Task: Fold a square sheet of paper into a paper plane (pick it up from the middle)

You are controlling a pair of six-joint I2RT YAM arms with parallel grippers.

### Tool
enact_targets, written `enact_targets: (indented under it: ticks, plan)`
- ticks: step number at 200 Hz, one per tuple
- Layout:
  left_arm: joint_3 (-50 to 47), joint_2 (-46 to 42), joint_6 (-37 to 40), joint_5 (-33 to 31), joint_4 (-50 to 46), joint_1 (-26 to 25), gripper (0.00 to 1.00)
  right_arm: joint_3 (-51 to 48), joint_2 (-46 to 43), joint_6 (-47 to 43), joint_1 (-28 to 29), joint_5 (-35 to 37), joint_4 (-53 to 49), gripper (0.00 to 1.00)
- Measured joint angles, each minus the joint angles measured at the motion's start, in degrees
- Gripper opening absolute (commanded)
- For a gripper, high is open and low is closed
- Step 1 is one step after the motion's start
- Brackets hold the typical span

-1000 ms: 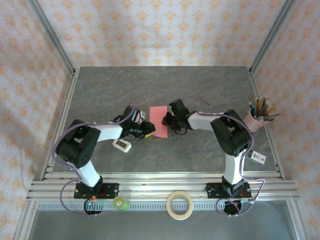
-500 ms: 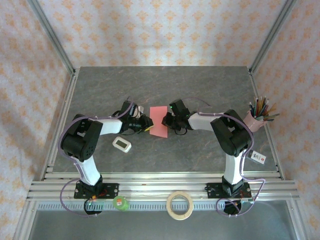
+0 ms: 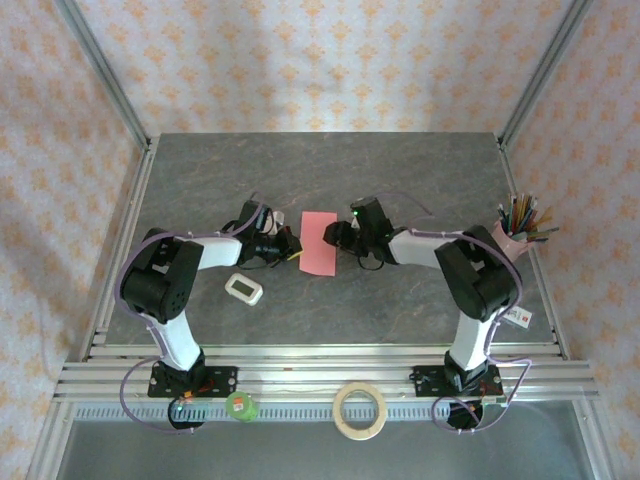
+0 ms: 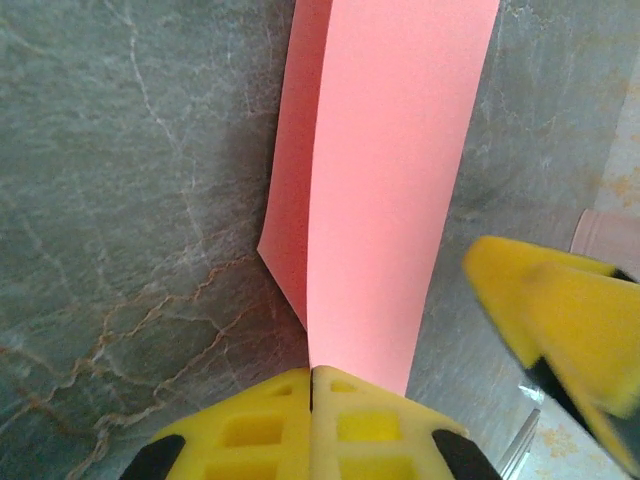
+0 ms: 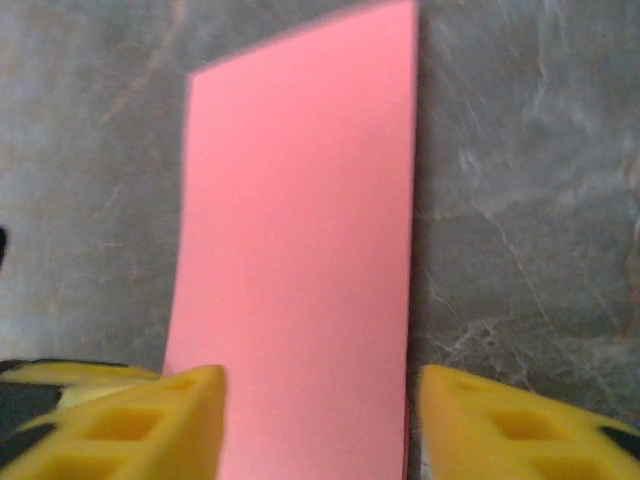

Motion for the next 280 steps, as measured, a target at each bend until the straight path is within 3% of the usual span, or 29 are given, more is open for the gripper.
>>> enact_targets:
  ticks: [33, 138, 212, 280]
  plan:
    - [-1.51, -1.33, -3.19, 0.0, 1.25, 0.0, 0.0, -0.31, -4.66, -7.21, 0.02, 2.62, 2.03, 0.76]
    - [-2.01, -3.91, -8.59, 0.02, 1.81, 0.0, 0.0, -10.91, -9.11, -37.92, 5.7, 5.4, 11.56, 0.88]
    - [-1.95, -3.89, -8.79, 0.04, 1.77, 0.0, 0.0, -11.74, -9.16, -49.09, 13.81, 8.87, 12.55, 0.87]
    - [-1.9, -3.91, -8.79, 0.0, 1.55, -0.02, 0.0, -14.03, -6.19, -55.67, 16.94, 16.55, 16.2, 0.82]
